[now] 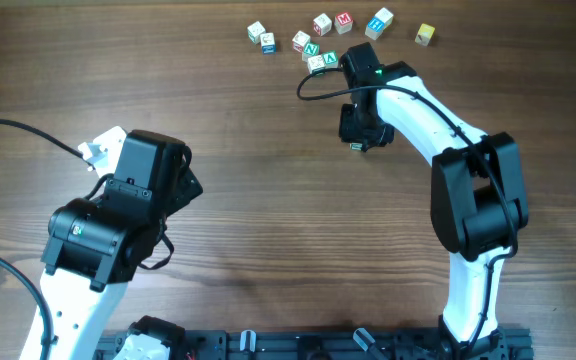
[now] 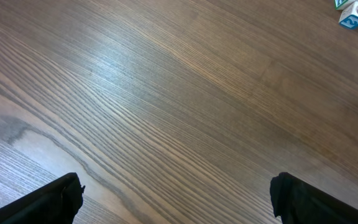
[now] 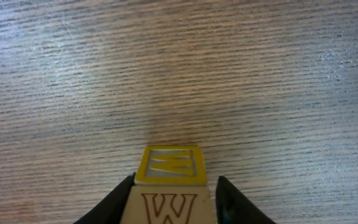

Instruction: Form a tower

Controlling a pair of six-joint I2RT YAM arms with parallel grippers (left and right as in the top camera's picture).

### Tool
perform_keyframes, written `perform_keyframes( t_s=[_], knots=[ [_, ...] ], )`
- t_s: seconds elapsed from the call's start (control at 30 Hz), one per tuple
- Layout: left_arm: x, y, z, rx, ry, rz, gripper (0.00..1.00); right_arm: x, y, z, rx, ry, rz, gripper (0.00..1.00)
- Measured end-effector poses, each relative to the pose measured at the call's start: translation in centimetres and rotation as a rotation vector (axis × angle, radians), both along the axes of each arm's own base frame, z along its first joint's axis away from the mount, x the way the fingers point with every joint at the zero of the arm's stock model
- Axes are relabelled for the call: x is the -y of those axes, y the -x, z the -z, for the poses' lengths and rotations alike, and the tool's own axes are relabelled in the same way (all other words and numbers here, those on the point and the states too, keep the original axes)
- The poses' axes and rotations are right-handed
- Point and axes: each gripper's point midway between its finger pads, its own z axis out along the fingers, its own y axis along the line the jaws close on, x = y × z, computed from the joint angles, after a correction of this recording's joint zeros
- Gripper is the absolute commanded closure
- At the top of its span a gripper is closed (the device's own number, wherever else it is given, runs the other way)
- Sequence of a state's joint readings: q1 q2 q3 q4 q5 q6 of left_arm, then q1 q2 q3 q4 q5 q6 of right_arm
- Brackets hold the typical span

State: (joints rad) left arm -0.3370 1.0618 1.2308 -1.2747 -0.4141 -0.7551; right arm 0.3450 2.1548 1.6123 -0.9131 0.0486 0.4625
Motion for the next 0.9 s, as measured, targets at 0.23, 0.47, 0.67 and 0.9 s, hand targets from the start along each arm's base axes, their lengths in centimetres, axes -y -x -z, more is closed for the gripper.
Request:
perform_keyframes(
  t_s=[0.23, 0.47, 0.67, 0.9],
  knots=[
    [0.0, 0.0, 0.0, 0.0, 0.0, 0.0, 0.0, 0.0, 0.0, 0.0, 0.002, 0.0, -0.008, 0.67],
    [0.0, 0.0, 0.0, 0.0, 0.0, 0.0, 0.0, -0.1, -0.1, 0.0, 0.005, -0.003, -0.014, 0.23],
    [0.0, 0.0, 0.0, 0.0, 0.0, 0.0, 0.0, -0.2, -0.3, 0.0, 0.011, -0.005, -0.018, 0.0],
    [0.0, 0.0, 0.0, 0.0, 0.0, 0.0, 0.0, -0.1, -0.2, -4.9, 0.082, -0.03, -0.015, 0.0]
  ],
)
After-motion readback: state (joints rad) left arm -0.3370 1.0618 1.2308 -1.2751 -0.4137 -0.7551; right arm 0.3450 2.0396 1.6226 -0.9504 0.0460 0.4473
